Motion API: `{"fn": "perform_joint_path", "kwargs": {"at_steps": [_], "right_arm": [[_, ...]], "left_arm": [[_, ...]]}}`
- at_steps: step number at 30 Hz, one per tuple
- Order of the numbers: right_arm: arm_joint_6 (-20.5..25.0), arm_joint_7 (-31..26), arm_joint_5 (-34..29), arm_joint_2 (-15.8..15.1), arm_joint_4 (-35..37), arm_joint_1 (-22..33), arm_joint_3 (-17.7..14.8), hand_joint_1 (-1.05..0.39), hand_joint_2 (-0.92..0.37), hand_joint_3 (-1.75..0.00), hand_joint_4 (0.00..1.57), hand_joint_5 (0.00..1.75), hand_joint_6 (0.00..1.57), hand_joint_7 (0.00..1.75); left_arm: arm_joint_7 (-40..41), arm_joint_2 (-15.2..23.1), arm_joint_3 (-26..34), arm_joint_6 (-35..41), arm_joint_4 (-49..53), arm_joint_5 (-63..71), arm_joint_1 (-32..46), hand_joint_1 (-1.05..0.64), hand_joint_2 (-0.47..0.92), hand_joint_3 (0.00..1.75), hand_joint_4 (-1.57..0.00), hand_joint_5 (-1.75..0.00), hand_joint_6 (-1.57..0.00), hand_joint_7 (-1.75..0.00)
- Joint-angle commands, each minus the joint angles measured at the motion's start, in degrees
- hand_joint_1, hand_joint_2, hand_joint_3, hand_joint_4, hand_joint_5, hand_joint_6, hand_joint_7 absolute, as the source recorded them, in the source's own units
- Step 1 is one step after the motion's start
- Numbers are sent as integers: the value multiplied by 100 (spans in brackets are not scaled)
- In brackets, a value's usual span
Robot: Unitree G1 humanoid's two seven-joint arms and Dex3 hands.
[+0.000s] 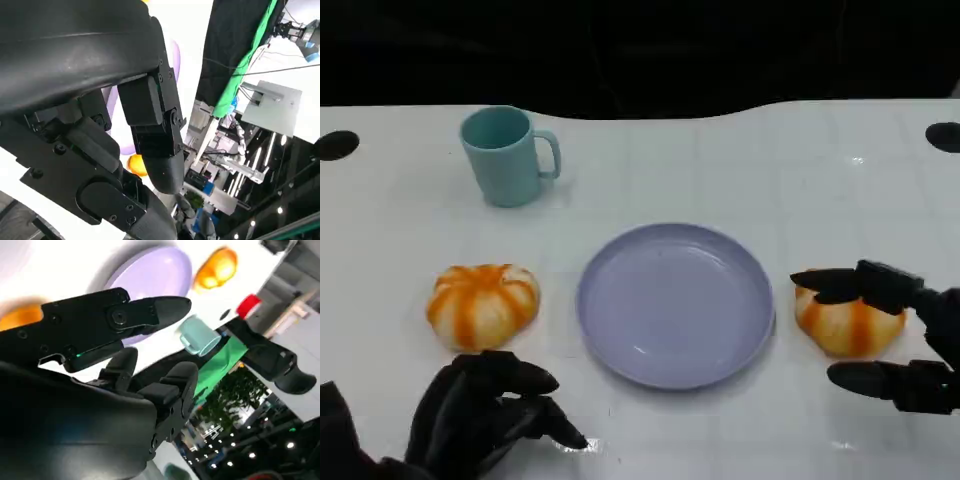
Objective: Grasp the bread from the table and place it into the plate.
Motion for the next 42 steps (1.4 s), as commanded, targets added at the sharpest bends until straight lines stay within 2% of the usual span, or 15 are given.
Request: {"fn": "perform_joint_path", "kwargs": {"at_steps": [1,4,7,14,23,30,42], "right_arm": [[-179,-470,-674,-357,76,-87,-16,-47,-91,-3,8,57,33,18],[-108,-1005,-1493,-517,-66,-75,-38,-48,-89,0,5,52,31,11],[160,-1464,-2303,-671,-285,-54,12,-47,-84,0,1,48,30,7],[653,-2211,-3313,-925,-162,-301,429,-44,-80,0,0,39,25,2],[1292,-2517,-3885,-1156,273,-749,1187,-45,-81,0,0,31,22,0],[1551,-2990,-4240,-1243,903,-1216,1728,-47,-79,0,1,37,23,0],[1841,-3287,-4330,-1264,2059,-2051,2456,-49,-79,0,2,39,23,1]], "left_arm": [[0,51,25,-108,15,-3,16,-98,66,0,-157,-43,-157,-16],[30,42,12,-121,-7,12,32,-98,66,0,-157,-43,-157,-16],[76,37,15,-50,-63,-12,55,-99,65,0,-157,-44,-157,-18],[34,50,26,-95,-54,-10,56,-98,65,0,-157,-43,-157,-16],[80,54,20,-83,-60,17,63,-100,65,0,-157,-45,-157,-19],[49,55,26,-92,-23,7,57,-99,66,0,-157,-44,-157,-17],[64,65,25,-90,-30,0,62,-99,65,0,-157,-45,-157,-19]]}}
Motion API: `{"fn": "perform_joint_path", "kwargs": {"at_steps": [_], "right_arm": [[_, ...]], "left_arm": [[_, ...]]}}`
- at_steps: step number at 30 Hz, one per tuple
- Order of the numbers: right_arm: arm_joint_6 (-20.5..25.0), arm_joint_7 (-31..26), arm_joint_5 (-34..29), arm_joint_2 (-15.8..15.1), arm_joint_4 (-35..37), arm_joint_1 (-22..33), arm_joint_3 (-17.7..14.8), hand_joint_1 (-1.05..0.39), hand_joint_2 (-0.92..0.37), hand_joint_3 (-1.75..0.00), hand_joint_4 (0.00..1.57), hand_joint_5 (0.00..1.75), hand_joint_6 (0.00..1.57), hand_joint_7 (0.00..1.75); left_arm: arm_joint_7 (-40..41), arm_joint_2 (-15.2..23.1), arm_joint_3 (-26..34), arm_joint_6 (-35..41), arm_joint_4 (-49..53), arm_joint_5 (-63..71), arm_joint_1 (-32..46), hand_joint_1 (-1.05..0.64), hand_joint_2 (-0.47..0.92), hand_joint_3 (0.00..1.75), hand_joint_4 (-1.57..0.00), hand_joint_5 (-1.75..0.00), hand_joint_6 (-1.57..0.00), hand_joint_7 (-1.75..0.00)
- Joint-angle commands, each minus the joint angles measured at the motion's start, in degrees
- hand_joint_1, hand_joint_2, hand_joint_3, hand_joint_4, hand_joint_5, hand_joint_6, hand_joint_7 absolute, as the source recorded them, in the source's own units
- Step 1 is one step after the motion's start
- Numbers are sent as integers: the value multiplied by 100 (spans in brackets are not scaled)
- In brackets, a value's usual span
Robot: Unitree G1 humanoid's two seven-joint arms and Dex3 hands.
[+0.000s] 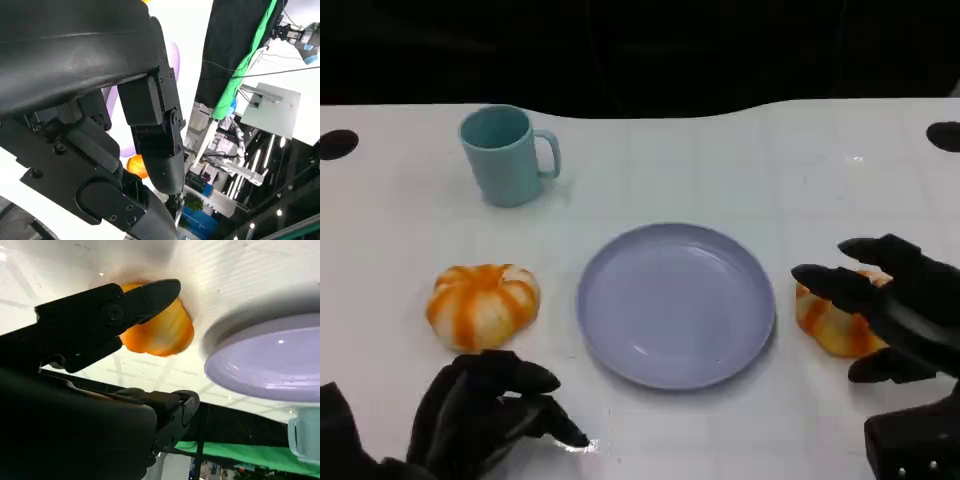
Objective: Grasp the bread from the table and place it into the plate.
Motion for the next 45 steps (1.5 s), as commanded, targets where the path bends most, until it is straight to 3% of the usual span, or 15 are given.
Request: {"fn": "perform_joint_path", "kwargs": {"at_steps": [1,13,26,29,33,36,39,45], "right_arm": [[87,-221,-78,-141,428,-321,254,-49,-79,0,3,39,23,1],[-19,-474,3,-70,1473,-859,783,-47,-77,0,6,37,24,0],[23,-554,34,41,2100,-1230,1211,-40,-76,0,8,34,25,1],[-96,-669,106,67,2276,-1306,1256,-31,-77,0,19,32,35,3],[-317,-1049,213,124,2557,-1409,1265,-16,-80,-1,53,27,61,6],[-406,-1492,139,163,2755,-1510,1331,-15,-83,-2,69,34,75,11],[-481,-1730,107,176,2888,-1614,1395,-17,-87,-2,67,80,91,4],[-707,-2351,117,196,3156,-1784,1464,-20,-90,-3,69,123,105,6]], "left_arm": [[19,91,28,-52,-27,8,57,-99,65,0,-157,-45,-157,-19],[37,82,14,-34,-95,6,97,-100,65,0,-157,-46,-157,-20],[74,60,0,4,-166,2,129,-99,65,0,-157,-44,-157,-18],[79,63,-10,10,-188,8,135,-100,65,0,-157,-44,-157,-18],[81,68,-12,59,-225,-12,145,-100,65,0,-157,-44,-157,-19],[87,68,-12,41,-229,-3,149,-100,65,0,-157,-44,-157,-19],[103,58,-14,7,-235,14,156,-101,65,0,-157,-45,-157,-19],[143,62,-17,41,-289,17,177,-102,65,0,-157,-46,-157,-20]]}}
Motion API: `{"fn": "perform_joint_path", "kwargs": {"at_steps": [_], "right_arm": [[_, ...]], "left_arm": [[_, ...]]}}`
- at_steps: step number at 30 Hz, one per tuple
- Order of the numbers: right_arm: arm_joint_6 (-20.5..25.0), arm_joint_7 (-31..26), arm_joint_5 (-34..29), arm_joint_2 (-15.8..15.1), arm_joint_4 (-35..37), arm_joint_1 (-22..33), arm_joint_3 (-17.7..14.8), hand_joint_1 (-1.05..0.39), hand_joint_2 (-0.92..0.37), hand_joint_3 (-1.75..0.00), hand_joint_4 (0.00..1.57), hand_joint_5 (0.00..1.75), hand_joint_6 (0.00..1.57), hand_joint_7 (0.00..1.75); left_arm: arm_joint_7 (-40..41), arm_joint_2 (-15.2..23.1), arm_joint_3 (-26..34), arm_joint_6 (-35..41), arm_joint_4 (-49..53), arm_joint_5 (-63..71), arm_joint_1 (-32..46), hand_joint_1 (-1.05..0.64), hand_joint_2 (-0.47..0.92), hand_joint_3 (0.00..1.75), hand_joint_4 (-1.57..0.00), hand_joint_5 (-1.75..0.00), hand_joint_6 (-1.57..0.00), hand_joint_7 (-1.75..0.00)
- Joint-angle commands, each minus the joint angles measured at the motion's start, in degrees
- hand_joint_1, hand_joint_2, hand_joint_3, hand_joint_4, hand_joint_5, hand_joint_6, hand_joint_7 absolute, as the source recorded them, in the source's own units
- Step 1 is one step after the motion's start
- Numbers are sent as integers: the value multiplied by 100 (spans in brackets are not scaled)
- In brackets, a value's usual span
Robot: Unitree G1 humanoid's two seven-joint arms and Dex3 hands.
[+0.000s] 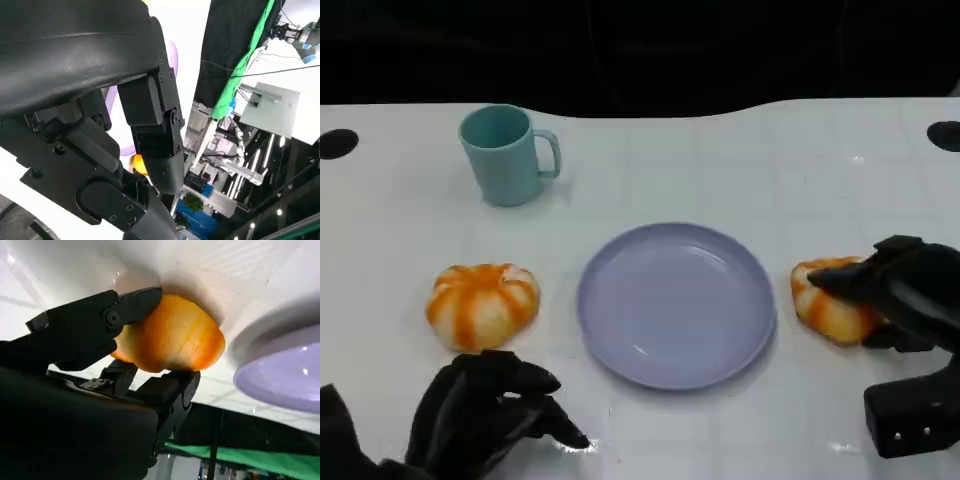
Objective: Grasp the bread from the table and place it into the plate.
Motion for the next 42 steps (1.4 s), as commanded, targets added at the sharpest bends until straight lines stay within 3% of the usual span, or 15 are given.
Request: {"fn": "perform_joint_path", "kwargs": {"at_steps": [1,4,5,6,7,8,9,10,13,18,22,25,30,39,42], "right_arm": [[-198,-543,47,-23,244,-231,30,-21,-91,-4,72,132,109,7],[-329,-928,84,-12,378,-295,15,-22,-92,-7,80,160,122,15],[-369,-1050,79,-8,418,-313,22,-21,-91,-11,80,167,120,28],[-379,-1131,72,-5,456,-335,32,-20,-90,-17,83,171,104,73],[-379,-1196,63,-1,486,-357,42,-21,-88,-28,86,173,80,133],[-368,-1244,51,1,512,-377,56,-22,-87,-32,86,174,71,153],[-368,-1297,50,1,530,-394,60,-22,-84,-38,86,174,67,164],[-372,-1356,47,2,544,-406,67,-23,-74,-55,87,174,64,170],[-427,-1460,104,10,562,-410,38,-25,-61,-75,88,175,68,165],[-740,-1578,421,62,345,-301,-170,-23,-54,-84,89,175,67,173],[-1119,-1756,601,118,37,-210,-304,-20,-45,-107,90,175,68,174],[-1312,-1616,760,186,-283,-119,-386,-21,-44,-115,90,175,67,175],[-1513,-1266,920,326,-776,22,-495,-16,-32,-134,92,175,69,173],[-1561,-457,1143,711,-1205,78,-588,-14,-30,-136,94,175,73,171],[-1464,-319,1087,884,-1207,46,-572,-13,-29,-135,95,175,79,163]], "left_arm": [[81,77,17,16,-57,2,62,-102,65,0,-157,-46,-157,-20],[62,87,24,50,-57,-21,58,-101,64,0,-157,-46,-157,-20],[65,89,25,64,-62,-24,57,-101,64,0,-157,-46,-157,-20],[68,90,23,74,-71,-24,60,-101,64,0,-157,-46,-157,-20],[62,89,22,58,-67,-16,59,-101,64,0,-157,-46,-157,-19],[53,89,22,43,-62,-12,58,-100,65,0,-157,-46,-157,-19],[52,86,20,33,-62,-8,59,-100,65,0,-157,-46,-157,-19],[51,85,19,29,-61,-5,59,-100,65,0,-157,-46,-157,-19],[49,79,17,27,-53,-6,57,-100,65,0,-157,-45,-157,-18],[62,85,8,5,-55,21,69,-100,65,0,-157,-45,-157,-19],[98,80,3,40,-79,23,76,-102,65,0,-157,-46,-157,-20],[94,78,-1,24,-73,27,77,-102,65,0,-157,-46,-157,-20],[110,71,-15,25,-98,38,98,-102,65,0,-157,-47,-157,-20],[106,88,-48,3,-116,39,117,-102,66,0,-157,-46,-157,-20],[95,88,-43,43,-117,4,117,-100,65,0,-157,-46,-157,-19]]}}
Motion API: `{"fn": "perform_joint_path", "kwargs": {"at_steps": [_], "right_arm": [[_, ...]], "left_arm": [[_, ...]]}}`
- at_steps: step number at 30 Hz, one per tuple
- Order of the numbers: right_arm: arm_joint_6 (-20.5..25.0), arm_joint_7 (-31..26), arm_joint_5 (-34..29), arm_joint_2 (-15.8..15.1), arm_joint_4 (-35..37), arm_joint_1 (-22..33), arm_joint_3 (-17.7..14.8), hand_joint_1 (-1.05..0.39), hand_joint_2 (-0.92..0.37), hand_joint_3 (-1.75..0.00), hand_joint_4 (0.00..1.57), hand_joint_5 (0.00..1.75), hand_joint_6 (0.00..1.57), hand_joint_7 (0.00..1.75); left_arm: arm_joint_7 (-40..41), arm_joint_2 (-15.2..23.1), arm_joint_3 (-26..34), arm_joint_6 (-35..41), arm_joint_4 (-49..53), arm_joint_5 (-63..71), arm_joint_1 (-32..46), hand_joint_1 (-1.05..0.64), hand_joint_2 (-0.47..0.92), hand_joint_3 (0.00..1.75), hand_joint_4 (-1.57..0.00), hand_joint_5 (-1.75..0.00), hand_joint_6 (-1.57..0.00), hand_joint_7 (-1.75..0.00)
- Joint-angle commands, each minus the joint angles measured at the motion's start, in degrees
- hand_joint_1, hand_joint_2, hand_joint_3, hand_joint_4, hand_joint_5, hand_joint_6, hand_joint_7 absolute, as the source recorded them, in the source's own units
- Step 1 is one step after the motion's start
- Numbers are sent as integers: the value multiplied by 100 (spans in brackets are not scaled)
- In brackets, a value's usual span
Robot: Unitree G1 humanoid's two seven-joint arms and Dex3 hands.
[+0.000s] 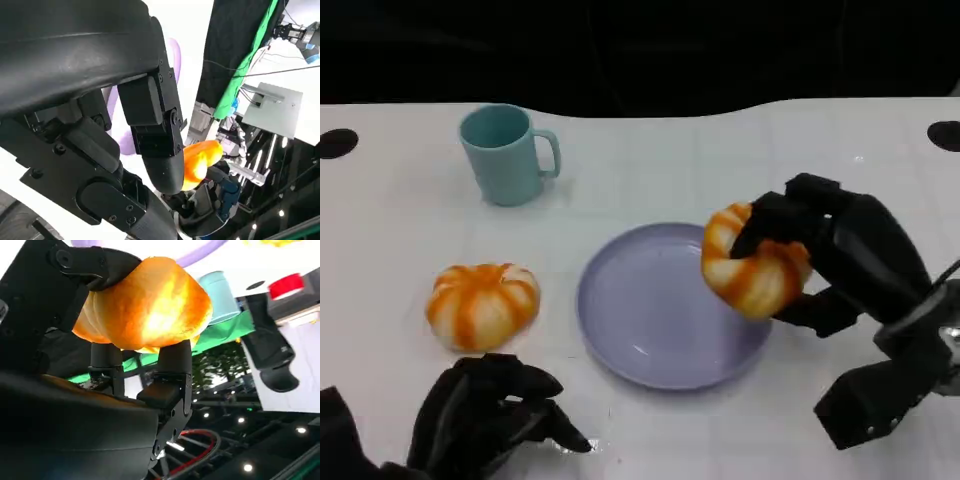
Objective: Grasp the bread from the table and place it into the plate.
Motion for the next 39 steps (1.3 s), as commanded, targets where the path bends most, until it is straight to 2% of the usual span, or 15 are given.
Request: {"fn": "perform_joint_path", "kwargs": {"at_steps": [1,5,11,14,17,18,19,20,23,24,25,27,33,39], "right_arm": [[109,155,3,217,-7,-53,-11,-13,-29,-135,95,175,80,163],[245,111,-178,460,153,-162,90,-14,-37,-119,94,175,74,173],[338,32,-302,680,572,-356,210,-6,-32,-122,95,175,74,173],[270,237,-155,793,833,-439,191,-1,-32,-121,93,175,74,169],[194,495,18,879,1038,-501,151,1,-33,-128,93,165,86,136],[179,572,67,905,1087,-516,137,-1,-35,-121,90,153,86,116],[169,720,128,927,1135,-538,125,-2,-37,-116,88,148,87,106],[168,863,179,938,1165,-556,120,-5,-40,-105,80,140,80,95],[201,1302,200,877,1152,-610,176,-15,-52,-73,59,102,62,58],[251,1449,173,841,1108,-617,199,-25,-69,-45,51,76,57,39],[322,1632,161,808,1047,-613,212,-30,-80,-27,48,61,56,27],[411,1937,153,751,928,-593,221,-46,-90,-16,34,39,47,11],[627,2507,263,660,608,-452,139,-64,-92,-24,12,25,27,0],[919,2910,319,452,118,-263,65,-69,-92,-29,5,23,19,0]], "left_arm": [[37,87,17,11,-44,-2,49,-100,65,0,-157,-46,-157,-19],[36,84,14,3,-33,1,42,-100,65,0,-157,-46,-157,-19],[68,70,17,3,-41,1,40,-101,65,0,-157,-45,-157,-20],[79,76,11,-7,-38,18,36,-101,65,0,-157,-46,-157,-20],[80,73,5,-66,-6,46,24,-101,66,0,-157,-46,-157,-20],[75,72,4,-78,6,48,20,-101,66,0,-157,-46,-157,-20],[78,70,1,-87,12,54,18,-101,66,0,-157,-46,-157,-20],[89,68,-2,-91,11,61,20,-101,66,0,-157,-46,-157,-20],[103,66,-11,-84,7,66,16,-101,66,0,-157,-46,-157,-20],[113,66,-13,-69,-1,63,17,-102,66,0,-157,-47,-157,-21],[119,66,-15,-61,-6,57,18,-103,66,0,-157,-47,-157,-21],[118,69,-19,-62,-11,52,20,-103,66,0,-157,-47,-157,-21],[85,81,-17,-100,-6,45,24,-102,66,0,-157,-46,-157,-20],[67,86,-20,-64,-33,17,36,-101,66,0,-157,-46,-157,-20]]}}
